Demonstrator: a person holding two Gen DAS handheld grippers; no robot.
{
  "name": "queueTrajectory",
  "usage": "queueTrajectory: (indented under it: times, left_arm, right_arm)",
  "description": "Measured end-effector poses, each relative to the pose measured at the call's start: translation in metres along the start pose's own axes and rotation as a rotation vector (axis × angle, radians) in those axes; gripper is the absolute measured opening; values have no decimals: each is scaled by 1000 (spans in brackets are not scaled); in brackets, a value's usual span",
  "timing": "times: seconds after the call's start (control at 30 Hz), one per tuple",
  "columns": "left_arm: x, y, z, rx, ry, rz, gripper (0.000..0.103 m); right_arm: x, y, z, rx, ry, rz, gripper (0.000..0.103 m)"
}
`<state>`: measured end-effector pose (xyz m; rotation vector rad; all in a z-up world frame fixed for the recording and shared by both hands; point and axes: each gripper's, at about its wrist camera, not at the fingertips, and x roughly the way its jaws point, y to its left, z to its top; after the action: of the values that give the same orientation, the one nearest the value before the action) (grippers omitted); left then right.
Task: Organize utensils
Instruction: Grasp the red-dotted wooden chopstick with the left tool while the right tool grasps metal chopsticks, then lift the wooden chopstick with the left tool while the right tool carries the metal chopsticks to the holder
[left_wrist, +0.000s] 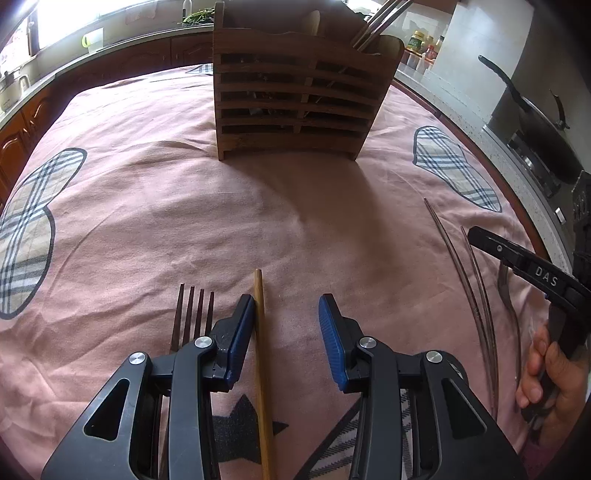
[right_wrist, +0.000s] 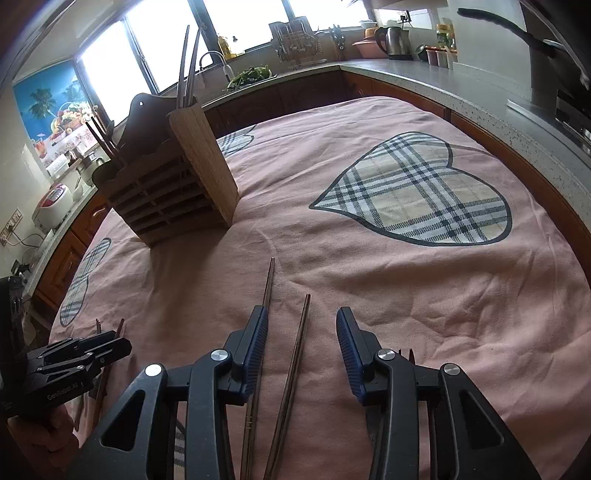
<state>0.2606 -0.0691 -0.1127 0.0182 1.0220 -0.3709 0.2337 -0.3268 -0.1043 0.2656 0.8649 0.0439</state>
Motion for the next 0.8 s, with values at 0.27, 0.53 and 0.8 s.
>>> queueTrajectory:
  times: [0.27, 0.53, 0.8]
  left_arm:
    - [5, -2, 2, 18, -13, 30, 8]
    - [-2, 7, -1, -40, -18, -47, 4]
    - [-36, 5, -6, -61, -70, -86, 4]
  right_arm:
    - [24, 12, 2, -79, 41, -62, 33]
    - [20, 9, 2, -62, 36, -38, 6]
    - [-13, 16, 1, -53, -21, 25, 4]
